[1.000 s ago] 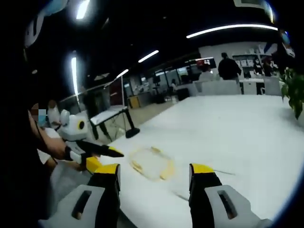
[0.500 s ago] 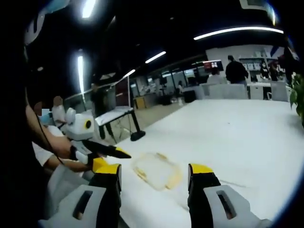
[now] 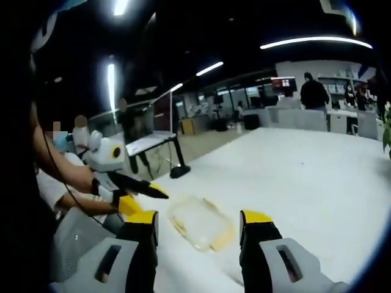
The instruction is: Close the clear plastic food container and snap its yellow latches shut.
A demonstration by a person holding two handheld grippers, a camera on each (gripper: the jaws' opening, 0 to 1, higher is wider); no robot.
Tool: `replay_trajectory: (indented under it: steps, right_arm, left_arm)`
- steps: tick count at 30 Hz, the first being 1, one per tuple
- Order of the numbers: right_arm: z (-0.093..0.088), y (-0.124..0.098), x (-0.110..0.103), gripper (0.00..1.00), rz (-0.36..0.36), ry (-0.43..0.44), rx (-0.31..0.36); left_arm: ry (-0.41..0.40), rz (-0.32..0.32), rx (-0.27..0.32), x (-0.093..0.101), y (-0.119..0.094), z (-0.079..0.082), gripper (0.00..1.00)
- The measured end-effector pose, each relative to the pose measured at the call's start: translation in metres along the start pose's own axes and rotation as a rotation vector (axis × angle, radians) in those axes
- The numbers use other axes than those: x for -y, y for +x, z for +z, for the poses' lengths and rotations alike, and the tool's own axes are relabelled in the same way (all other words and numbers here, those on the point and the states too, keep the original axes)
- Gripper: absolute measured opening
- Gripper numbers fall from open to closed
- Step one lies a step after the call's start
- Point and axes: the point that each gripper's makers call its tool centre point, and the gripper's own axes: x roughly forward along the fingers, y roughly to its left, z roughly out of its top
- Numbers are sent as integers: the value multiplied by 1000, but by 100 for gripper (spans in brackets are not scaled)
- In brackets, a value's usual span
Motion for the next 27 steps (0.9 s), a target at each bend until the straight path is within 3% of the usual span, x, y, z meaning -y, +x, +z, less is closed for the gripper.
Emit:
replay_trajectory:
  steps: [8,27]
  right_arm:
    - [2,9,2,53,12,0,-9]
    - [-12,24,4,52,32,-48,-76]
  left_arm:
    - [22,-6,-30,-8,-2,-1,58]
    - [84,-25,-86,-27,-1,0,60]
